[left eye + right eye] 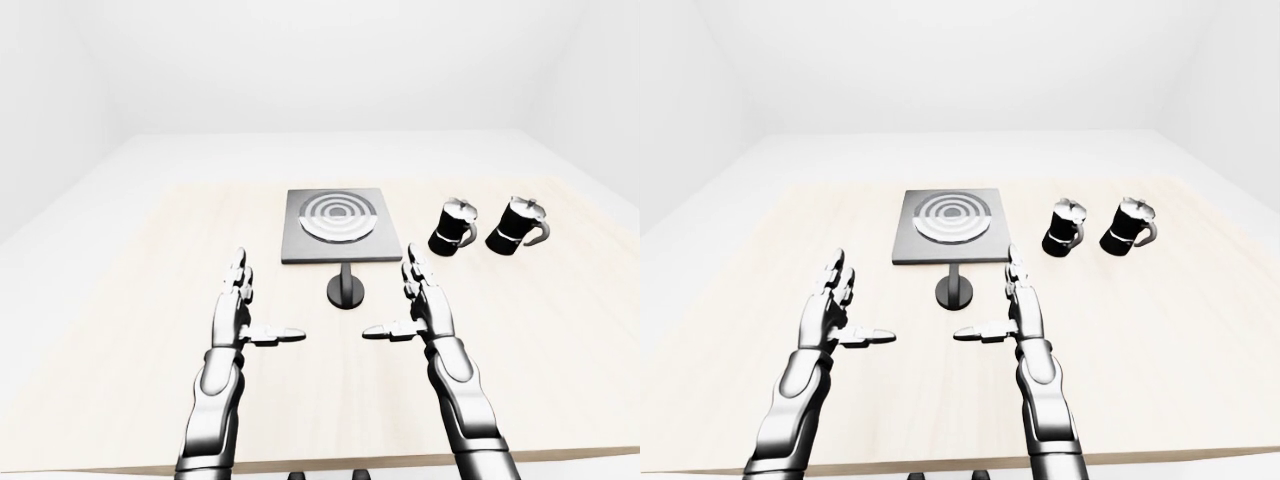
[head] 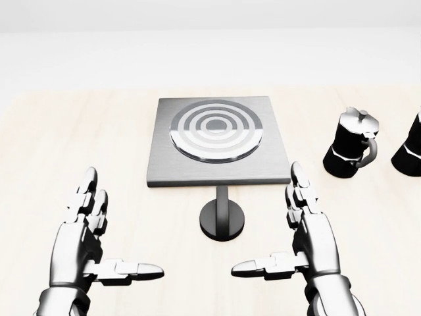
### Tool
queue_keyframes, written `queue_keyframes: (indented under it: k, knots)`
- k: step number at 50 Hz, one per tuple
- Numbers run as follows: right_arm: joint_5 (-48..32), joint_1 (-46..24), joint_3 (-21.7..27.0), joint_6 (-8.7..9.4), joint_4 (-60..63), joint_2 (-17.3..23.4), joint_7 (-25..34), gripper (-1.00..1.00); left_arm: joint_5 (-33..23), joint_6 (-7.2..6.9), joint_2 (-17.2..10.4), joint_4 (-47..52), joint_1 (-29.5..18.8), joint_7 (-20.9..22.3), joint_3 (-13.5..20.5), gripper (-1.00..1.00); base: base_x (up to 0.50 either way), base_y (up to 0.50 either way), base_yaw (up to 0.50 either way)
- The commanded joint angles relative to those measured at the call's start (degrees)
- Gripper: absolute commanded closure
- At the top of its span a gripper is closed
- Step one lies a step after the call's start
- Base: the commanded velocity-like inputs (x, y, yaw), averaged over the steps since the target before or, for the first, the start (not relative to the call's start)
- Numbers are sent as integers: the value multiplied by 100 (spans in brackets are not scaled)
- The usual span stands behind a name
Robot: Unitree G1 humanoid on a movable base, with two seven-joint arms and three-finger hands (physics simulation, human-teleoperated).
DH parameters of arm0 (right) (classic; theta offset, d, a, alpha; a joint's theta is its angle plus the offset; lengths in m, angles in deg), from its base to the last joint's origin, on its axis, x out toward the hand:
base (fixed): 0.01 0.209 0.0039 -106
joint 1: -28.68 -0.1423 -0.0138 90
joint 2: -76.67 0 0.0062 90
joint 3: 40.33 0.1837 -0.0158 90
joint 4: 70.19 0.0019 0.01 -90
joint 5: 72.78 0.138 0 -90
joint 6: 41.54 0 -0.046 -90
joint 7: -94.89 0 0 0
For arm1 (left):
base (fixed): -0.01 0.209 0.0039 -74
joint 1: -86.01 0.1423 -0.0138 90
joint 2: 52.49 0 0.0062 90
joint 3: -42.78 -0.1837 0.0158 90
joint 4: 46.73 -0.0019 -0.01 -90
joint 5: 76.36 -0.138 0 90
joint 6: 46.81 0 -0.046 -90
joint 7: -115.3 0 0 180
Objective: Turn off the stove.
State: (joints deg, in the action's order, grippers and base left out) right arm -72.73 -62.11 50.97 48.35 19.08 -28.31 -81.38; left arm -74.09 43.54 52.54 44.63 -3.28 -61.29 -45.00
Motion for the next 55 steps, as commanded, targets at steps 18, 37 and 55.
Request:
queue_keyframes:
  k: [18,37,55]
  knots:
    - [-41,-30,-21,74,-19,-1,-31,-100,1206,-3,-319,220,-752,-1438,997,-100,0,0,0]
    - [-86,-69,-11,54,-116,0,-59,-100,2948,-536,-2795,-1612,-3527,-2719,2063,-100,0,0,0]
    - [-131,-73,-17,45,-84,2,-60,-100,2749,464,-3837,-5888,-5796,-2418,1726,-100,0,0,0]
